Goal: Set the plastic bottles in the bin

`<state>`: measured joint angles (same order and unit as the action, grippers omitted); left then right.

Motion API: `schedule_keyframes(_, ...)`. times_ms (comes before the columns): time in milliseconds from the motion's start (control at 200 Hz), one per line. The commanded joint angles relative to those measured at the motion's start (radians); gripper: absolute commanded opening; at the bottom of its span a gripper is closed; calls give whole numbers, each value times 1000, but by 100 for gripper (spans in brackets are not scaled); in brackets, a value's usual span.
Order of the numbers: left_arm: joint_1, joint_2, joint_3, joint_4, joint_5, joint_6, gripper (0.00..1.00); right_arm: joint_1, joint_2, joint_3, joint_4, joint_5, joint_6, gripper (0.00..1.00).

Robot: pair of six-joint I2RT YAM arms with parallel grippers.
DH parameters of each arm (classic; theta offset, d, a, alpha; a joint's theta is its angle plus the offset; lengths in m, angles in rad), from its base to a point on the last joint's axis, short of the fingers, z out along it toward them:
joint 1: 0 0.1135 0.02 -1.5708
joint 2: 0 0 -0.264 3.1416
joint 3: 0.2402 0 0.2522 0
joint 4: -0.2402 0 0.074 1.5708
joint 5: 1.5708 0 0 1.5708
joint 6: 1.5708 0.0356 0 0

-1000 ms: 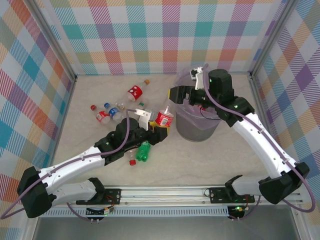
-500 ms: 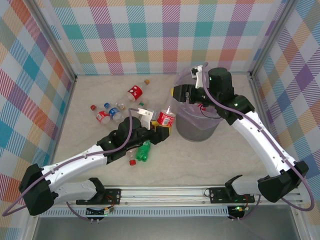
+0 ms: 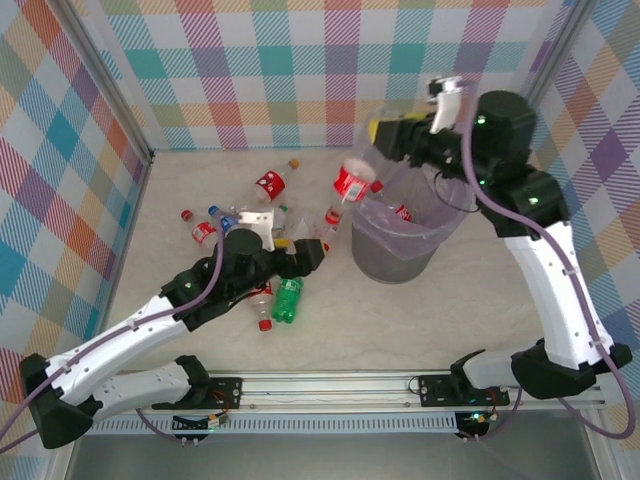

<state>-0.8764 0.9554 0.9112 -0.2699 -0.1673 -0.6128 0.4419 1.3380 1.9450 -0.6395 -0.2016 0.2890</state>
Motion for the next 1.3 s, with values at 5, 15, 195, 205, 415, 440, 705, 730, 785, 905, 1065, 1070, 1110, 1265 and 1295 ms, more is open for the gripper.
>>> schedule_keyframes(5,10,-64,-59,-164,-220,-186,95,-91,-20,54,-10,37,-9,49)
schedule_keyframes(15,15,-70,-68,-165,-224,-194,95,-104,-20,60,-7,34,-7,48)
schedule_keyframes(195,148,-148,-200,-214,-156,-252,94,-229,83,278,-141,69,-51,45)
schedule_keyframes(205,157,-151,-208,-211,-147,-252,94,-232,90,290,-150,74,-57,45)
schedule_keyframes(415,325,-157,-337,-52,139,-265,94,-256,262,473,-327,149,-164,45)
schedule_keyframes(440,332,-146,-336,-63,147,-252,94,-257,280,485,-344,151,-171,44)
schedule_keyframes(705,341,-110,-350,-100,166,-177,95,-256,439,482,-433,90,-167,42)
schedule_keyframes(730,341,-108,-351,-103,164,-173,95,-256,452,467,-433,69,-163,42)
schedule_keyframes(785,343,-104,-355,-110,158,-167,95,-256,478,420,-424,30,-154,42)
schedule_keyframes(905,352,-109,-375,-90,175,-172,95,-249,518,315,-405,-9,-152,43)
schedule_keyframes(1065,386,-111,-400,-77,194,-180,94,-243,519,146,-319,-29,-137,46)
schedule_keyframes(1070,387,-111,-400,-77,195,-179,94,-243,518,140,-317,-29,-136,46)
schedule_keyframes(1110,394,-105,-407,-71,202,-178,94,-242,520,102,-292,-42,-132,47)
schedule_keyframes(1265,401,-63,-420,-58,208,-174,93,-243,553,37,-268,-71,-122,53)
schedule_keyframes(1295,402,-58,-421,-60,202,-174,93,-243,555,27,-264,-74,-121,54)
